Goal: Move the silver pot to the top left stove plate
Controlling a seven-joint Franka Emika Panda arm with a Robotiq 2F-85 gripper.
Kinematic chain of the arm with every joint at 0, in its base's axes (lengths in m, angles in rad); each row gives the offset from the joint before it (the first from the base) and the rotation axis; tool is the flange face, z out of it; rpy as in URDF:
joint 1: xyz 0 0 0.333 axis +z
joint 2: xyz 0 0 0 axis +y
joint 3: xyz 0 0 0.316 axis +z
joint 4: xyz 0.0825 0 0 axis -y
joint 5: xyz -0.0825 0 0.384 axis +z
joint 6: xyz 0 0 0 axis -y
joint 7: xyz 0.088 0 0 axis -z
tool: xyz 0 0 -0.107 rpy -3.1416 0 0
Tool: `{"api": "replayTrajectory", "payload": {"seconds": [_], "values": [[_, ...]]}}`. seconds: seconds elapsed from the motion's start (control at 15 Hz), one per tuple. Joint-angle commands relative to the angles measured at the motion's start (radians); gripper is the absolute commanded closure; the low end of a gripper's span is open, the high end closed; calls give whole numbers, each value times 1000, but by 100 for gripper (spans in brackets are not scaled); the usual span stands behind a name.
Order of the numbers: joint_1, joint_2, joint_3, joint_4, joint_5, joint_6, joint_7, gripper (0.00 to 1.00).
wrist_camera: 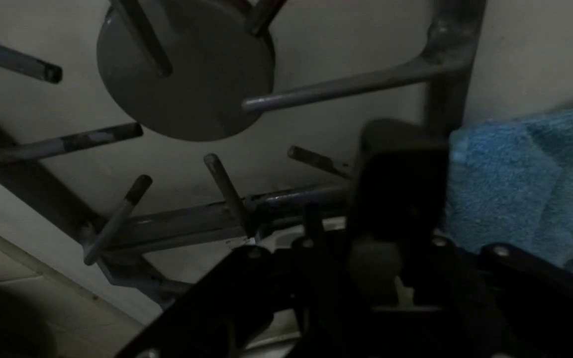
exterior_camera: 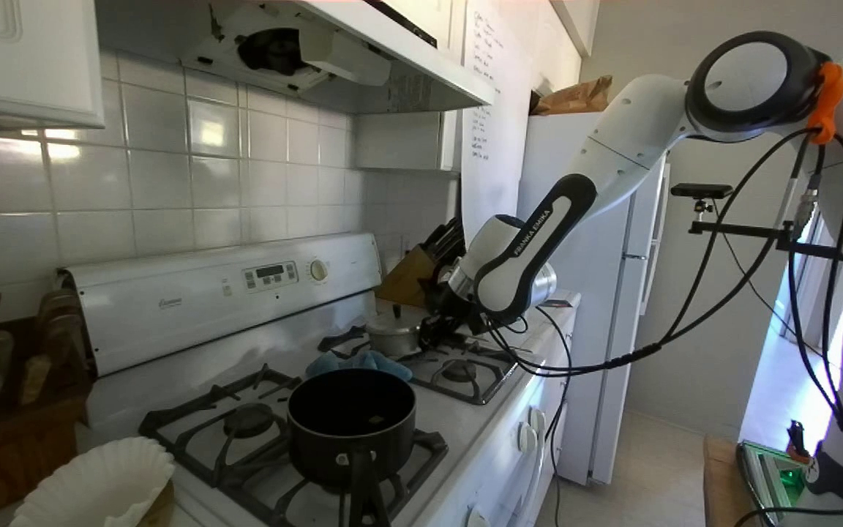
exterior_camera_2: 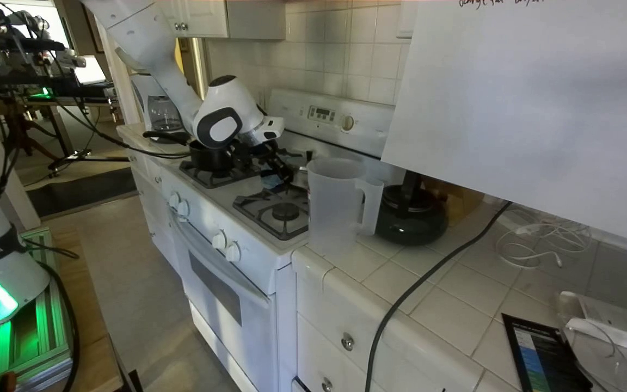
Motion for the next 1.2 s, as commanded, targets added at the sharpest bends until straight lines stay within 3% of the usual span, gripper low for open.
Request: {"api": "replayTrajectory", "payload": {"seconds": [0.0,0.8,1.13], "values": [[4,22,-6,-1,26,99,7,89],[-35,111,-16,64,118,252,55,89],[-13,152,-34,85,142,344,42,89]]}}
